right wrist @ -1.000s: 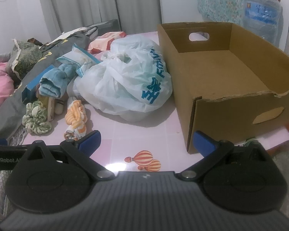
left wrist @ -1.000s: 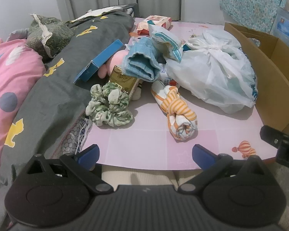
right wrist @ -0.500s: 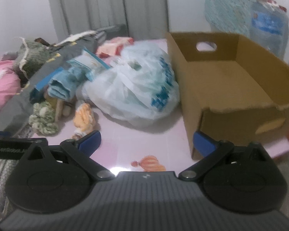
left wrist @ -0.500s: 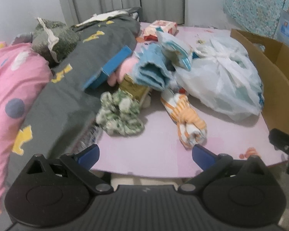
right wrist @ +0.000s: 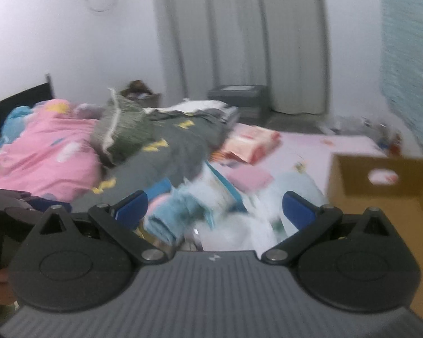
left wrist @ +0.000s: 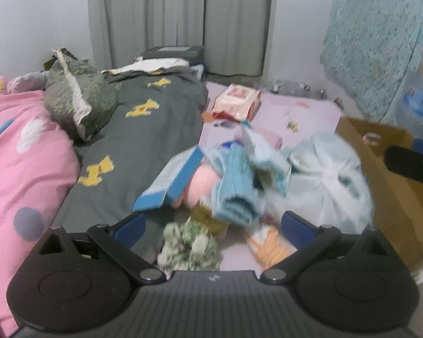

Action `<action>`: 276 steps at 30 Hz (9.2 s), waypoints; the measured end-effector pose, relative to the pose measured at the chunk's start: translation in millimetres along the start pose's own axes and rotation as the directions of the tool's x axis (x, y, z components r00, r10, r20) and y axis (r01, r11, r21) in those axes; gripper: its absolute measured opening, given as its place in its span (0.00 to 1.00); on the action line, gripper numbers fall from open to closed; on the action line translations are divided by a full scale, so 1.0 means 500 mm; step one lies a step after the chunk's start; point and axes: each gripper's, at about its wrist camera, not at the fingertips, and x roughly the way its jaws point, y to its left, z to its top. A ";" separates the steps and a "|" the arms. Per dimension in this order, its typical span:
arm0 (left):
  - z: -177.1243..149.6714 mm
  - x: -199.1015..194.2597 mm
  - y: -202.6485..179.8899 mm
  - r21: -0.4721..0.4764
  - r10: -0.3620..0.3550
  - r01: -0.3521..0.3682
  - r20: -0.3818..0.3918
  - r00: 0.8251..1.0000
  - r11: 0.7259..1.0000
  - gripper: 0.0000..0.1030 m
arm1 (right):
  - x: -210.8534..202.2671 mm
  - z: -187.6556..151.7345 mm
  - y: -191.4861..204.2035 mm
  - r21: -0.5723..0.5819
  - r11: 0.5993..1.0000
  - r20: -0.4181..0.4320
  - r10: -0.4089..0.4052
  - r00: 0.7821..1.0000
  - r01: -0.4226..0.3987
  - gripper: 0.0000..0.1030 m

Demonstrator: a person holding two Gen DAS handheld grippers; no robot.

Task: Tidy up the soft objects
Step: 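Reach the right tool to the blue medicine box and close on it, then carry the medicine box with the right tool into the cardboard box, then open the right tool to release the box and withdraw, then lower the right tool onto the pink bubble-wrap pouch and grasp it, then carry the pink pouch with the right tool into the cardboard box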

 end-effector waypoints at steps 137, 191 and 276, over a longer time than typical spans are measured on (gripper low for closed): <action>0.138 0.242 -0.118 -0.057 -0.218 0.212 -0.135 0.966 0.976 0.79 | 0.491 -0.067 -0.680 0.505 0.812 -0.509 0.008 0.861 0.291 0.29; 0.354 0.766 -0.119 -0.323 -0.308 0.131 -0.592 0.745 0.937 0.71 | 0.941 0.160 -0.408 0.546 0.838 -0.617 0.402 0.676 0.001 0.55; 0.310 0.348 -0.452 0.116 -0.335 0.391 -0.332 0.882 0.913 0.78 | 0.256 -0.147 -0.806 0.713 0.631 -0.476 0.115 0.872 0.306 0.38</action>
